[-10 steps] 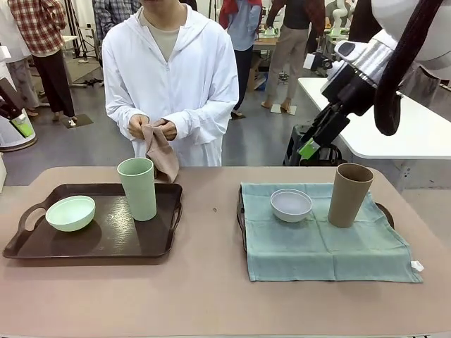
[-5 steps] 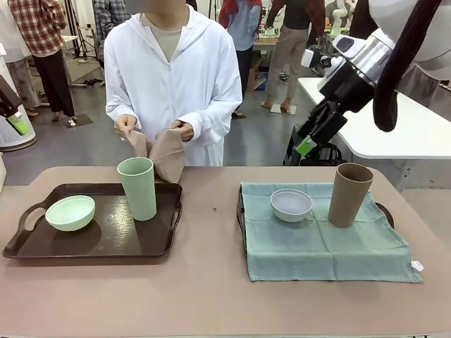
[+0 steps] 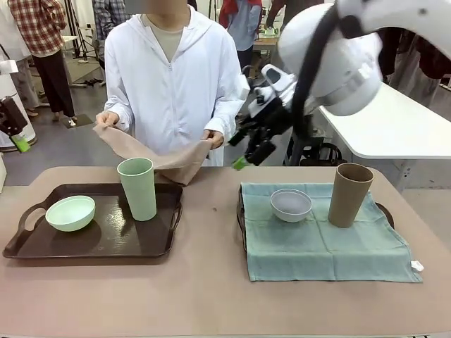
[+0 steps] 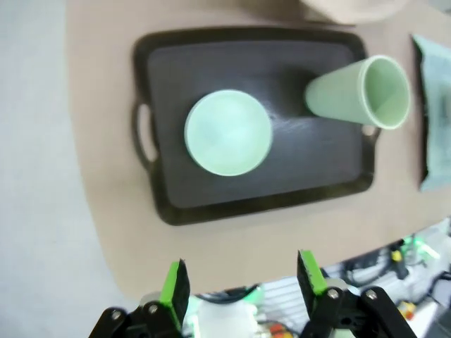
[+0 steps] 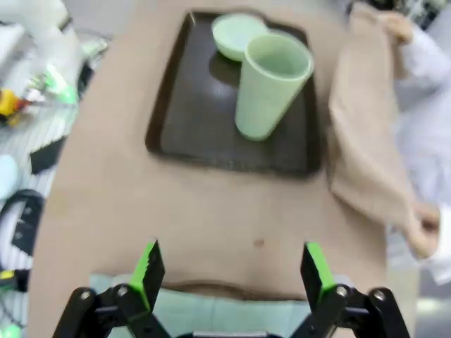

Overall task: Set up a tray with a mat and arrange the tableware.
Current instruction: Pick up the Picnic Bowl and Reusable plastic cup from the Handle tray in front of the human's position and hold them in the air.

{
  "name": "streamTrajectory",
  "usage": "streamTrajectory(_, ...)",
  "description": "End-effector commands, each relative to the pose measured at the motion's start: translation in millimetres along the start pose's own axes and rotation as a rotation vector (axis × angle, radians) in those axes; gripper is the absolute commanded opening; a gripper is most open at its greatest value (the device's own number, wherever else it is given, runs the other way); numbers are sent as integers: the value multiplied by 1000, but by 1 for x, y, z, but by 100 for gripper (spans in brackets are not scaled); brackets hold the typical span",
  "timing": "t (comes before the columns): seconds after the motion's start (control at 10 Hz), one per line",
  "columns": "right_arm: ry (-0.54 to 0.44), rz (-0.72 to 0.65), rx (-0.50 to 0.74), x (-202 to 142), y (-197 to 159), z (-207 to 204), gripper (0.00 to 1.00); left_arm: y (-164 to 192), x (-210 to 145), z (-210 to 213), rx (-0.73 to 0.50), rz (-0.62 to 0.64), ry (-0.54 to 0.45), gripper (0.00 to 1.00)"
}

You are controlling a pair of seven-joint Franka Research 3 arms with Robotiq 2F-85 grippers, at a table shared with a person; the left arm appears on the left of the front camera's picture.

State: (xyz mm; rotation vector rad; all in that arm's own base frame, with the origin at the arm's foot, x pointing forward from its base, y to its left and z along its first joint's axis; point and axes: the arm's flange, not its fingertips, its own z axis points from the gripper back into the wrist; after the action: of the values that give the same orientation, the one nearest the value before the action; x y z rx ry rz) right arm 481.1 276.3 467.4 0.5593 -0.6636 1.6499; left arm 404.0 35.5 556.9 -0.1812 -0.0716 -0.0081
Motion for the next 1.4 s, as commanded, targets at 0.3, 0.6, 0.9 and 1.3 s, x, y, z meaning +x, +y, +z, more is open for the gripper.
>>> streamTrajectory(0.3,-99,-52,212,26,-61,-66,100,40,7,-53,238,92,-18,81)
streamTrajectory(0.6,-46,-118,231,23,-77,-98,100,43,21,-76,165,69,-11,81)
streamTrajectory(0.9,-12,-144,221,22,-82,-115,100,34,34,-83,77,54,-34,81)
streamTrajectory(1.3,-25,-140,227,18,-77,-116,100,28,35,-81,60,101,-50,81)
